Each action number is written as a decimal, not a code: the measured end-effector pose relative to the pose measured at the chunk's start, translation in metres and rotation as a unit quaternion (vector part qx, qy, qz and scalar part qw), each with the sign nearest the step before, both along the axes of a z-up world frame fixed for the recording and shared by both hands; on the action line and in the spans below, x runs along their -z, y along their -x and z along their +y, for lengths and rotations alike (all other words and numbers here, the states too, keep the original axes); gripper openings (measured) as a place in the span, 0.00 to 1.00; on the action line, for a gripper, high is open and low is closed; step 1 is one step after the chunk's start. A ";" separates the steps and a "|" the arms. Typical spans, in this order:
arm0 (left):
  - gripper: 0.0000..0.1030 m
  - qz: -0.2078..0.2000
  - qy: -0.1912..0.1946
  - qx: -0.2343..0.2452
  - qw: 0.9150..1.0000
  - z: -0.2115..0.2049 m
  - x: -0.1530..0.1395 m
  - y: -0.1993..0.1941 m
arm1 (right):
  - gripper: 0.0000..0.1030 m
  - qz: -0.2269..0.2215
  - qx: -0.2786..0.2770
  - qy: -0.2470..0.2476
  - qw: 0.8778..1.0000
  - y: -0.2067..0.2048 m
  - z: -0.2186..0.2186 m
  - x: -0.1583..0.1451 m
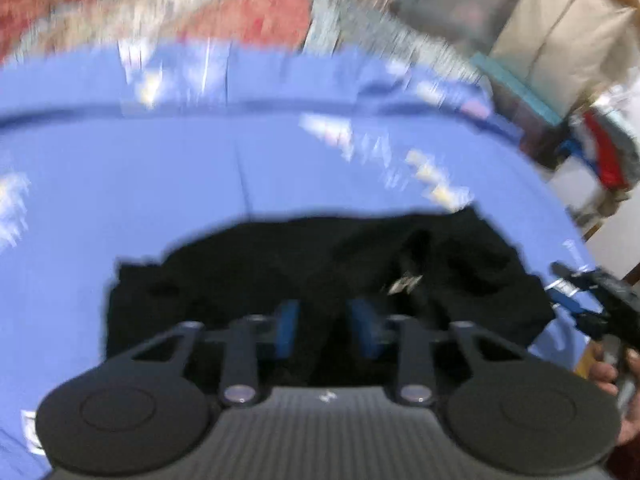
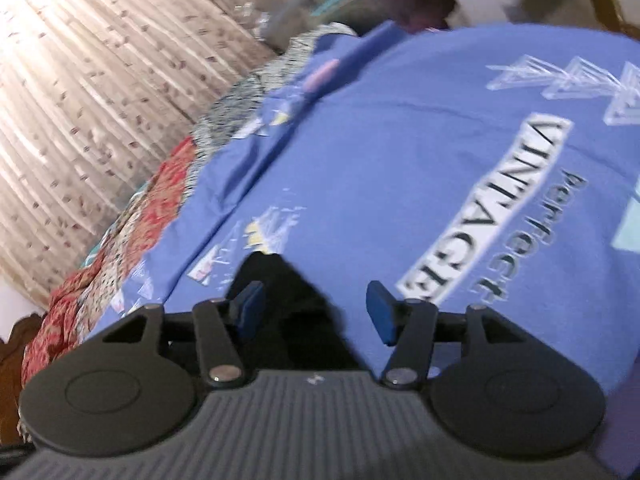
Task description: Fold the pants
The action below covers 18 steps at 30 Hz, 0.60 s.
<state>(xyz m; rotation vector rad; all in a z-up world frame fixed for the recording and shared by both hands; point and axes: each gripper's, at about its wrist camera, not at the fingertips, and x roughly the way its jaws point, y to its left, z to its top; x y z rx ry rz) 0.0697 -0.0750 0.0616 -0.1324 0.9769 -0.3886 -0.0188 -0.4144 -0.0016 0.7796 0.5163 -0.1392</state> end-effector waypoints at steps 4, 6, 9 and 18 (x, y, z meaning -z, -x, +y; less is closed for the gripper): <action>0.12 -0.024 -0.070 0.036 0.997 -0.029 0.028 0.001 | 0.66 0.016 -0.020 -0.005 1.000 -0.003 0.004 0.011; 0.12 -0.039 -0.119 0.046 0.991 -0.048 0.031 0.002 | 0.66 0.021 -0.037 -0.001 0.999 -0.008 0.019 0.010; 0.13 -0.042 -0.156 0.057 0.985 -0.061 0.028 0.003 | 0.63 0.021 -0.086 0.030 0.996 -0.010 0.042 0.002; 0.61 -0.044 -0.040 0.035 0.998 -0.023 -0.064 -0.009 | 0.16 0.006 -0.108 0.123 0.987 0.000 0.067 -0.020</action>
